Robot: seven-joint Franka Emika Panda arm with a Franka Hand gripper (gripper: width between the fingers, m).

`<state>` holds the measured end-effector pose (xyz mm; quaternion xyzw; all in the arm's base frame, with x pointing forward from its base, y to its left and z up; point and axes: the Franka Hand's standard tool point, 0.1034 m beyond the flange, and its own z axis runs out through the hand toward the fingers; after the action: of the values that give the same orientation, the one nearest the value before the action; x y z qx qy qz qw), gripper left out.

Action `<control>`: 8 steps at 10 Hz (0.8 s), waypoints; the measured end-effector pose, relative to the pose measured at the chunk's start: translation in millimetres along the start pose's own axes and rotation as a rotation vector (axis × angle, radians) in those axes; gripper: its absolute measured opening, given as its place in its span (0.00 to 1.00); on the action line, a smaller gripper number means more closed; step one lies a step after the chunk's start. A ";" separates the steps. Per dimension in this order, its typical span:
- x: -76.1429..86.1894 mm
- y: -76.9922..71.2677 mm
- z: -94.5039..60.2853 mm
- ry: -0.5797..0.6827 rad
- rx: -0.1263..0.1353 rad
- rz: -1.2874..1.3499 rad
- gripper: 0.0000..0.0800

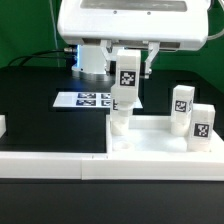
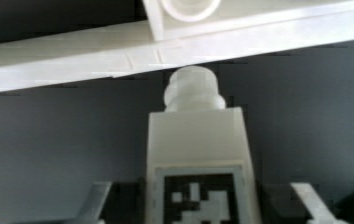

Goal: Assemble square table

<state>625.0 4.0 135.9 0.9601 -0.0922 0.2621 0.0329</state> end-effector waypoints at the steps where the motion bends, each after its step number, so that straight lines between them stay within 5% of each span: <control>1: -0.1 0.2 0.2 0.000 0.000 0.000 0.36; 4: 0.0 3.8 -0.9 0.016 -0.003 -0.016 0.36; 5: -7.3 15.3 -1.9 0.040 -0.010 -0.032 0.36; 8: -15.0 24.9 1.5 0.022 0.020 -0.053 0.36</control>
Offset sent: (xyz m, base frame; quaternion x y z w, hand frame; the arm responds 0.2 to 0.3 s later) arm 0.0000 0.0000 0.0000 0.0000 0.0000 0.0000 1.0000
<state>608.3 -18.1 127.4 0.9595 -0.0638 0.2726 0.0313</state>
